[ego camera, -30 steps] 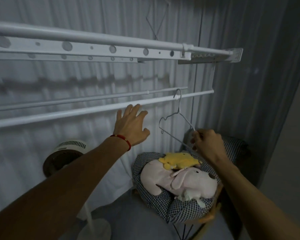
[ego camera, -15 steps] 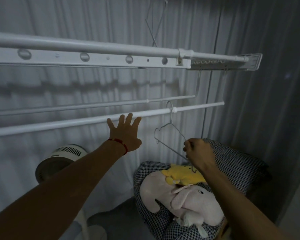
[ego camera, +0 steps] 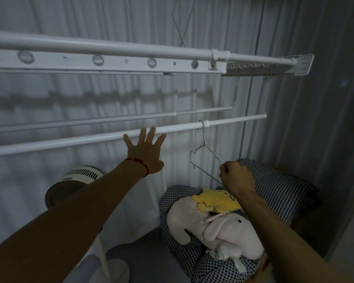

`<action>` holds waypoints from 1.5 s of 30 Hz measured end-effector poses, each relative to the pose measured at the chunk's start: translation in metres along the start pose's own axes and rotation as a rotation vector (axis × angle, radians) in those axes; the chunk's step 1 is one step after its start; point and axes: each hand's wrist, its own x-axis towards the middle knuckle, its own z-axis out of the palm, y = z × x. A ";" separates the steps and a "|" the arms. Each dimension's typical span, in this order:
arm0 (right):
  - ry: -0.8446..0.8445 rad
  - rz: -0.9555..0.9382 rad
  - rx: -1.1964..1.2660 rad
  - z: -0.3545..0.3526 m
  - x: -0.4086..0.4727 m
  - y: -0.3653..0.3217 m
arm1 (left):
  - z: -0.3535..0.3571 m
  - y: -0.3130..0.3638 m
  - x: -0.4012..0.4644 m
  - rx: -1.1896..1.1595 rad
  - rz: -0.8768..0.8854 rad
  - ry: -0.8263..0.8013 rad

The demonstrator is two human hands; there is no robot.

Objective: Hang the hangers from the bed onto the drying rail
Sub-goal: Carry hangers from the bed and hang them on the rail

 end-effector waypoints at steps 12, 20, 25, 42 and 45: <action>-0.049 0.087 0.078 -0.002 -0.004 0.003 | -0.002 0.006 0.002 -0.023 -0.015 -0.012; 0.026 0.068 0.160 -0.015 -0.017 0.000 | -0.011 0.014 -0.011 -0.225 0.025 0.043; 0.136 0.021 0.225 -0.030 -0.069 -0.008 | -0.004 0.041 -0.055 -0.823 0.233 0.223; 0.381 0.903 -0.074 -0.094 -0.533 0.020 | 0.034 0.264 -0.377 -1.244 0.977 -0.521; 0.465 1.123 -0.119 -0.114 -0.646 0.012 | 0.018 0.280 -0.473 -1.208 1.148 -0.688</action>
